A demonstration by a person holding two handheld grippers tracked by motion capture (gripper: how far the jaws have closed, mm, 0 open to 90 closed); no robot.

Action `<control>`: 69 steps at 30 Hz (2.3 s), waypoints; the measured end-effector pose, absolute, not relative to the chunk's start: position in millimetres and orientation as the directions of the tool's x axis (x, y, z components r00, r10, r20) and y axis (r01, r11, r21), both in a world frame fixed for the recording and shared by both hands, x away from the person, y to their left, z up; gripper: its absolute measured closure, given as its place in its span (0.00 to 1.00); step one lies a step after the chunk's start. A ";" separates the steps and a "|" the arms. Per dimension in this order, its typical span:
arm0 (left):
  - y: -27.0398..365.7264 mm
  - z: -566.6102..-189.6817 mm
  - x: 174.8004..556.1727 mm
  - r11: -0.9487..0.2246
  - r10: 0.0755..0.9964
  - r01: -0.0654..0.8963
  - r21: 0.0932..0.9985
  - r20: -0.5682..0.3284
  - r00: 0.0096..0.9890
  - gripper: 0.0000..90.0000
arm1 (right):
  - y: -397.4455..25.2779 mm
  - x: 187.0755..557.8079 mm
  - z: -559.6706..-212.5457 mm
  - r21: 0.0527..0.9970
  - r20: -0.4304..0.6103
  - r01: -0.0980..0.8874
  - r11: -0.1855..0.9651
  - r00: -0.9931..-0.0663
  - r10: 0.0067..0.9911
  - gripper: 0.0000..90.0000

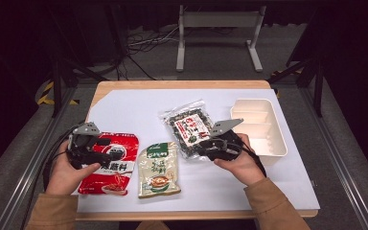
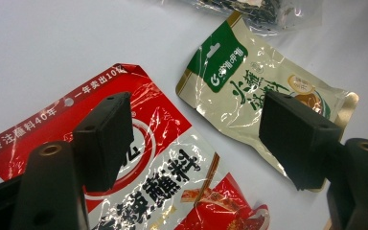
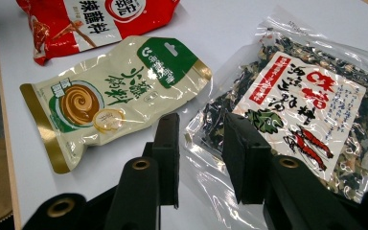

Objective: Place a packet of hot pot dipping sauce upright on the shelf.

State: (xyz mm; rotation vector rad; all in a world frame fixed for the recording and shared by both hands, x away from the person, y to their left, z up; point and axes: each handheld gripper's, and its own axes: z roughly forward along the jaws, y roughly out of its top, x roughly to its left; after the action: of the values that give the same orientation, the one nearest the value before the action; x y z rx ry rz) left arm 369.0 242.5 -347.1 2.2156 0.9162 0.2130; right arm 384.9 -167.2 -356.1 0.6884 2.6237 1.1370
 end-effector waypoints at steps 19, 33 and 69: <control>245.0 -344.4 367.2 -0.481 0.671 0.551 0.682 -0.119 0.732 0.31 | -143.0 414.9 -332.1 0.680 0.037 0.349 0.645 -0.895 0.445 0.69; 245.0 -344.2 367.3 -0.481 0.669 0.549 0.684 -0.118 0.734 0.31 | -123.5 446.8 -329.6 0.652 0.087 0.378 0.657 -0.898 0.431 0.68; 252.0 -349.2 352.6 -0.476 0.690 0.570 0.670 -0.117 0.714 0.31 | -49.0 480.6 -392.5 0.515 0.137 0.341 0.787 -0.938 0.317 0.51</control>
State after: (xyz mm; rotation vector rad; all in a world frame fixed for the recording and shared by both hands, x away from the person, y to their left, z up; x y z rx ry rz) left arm 352.6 252.0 -349.2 2.2093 0.9518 0.2186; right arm 480.6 -49.0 -392.5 0.5548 3.0100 0.8805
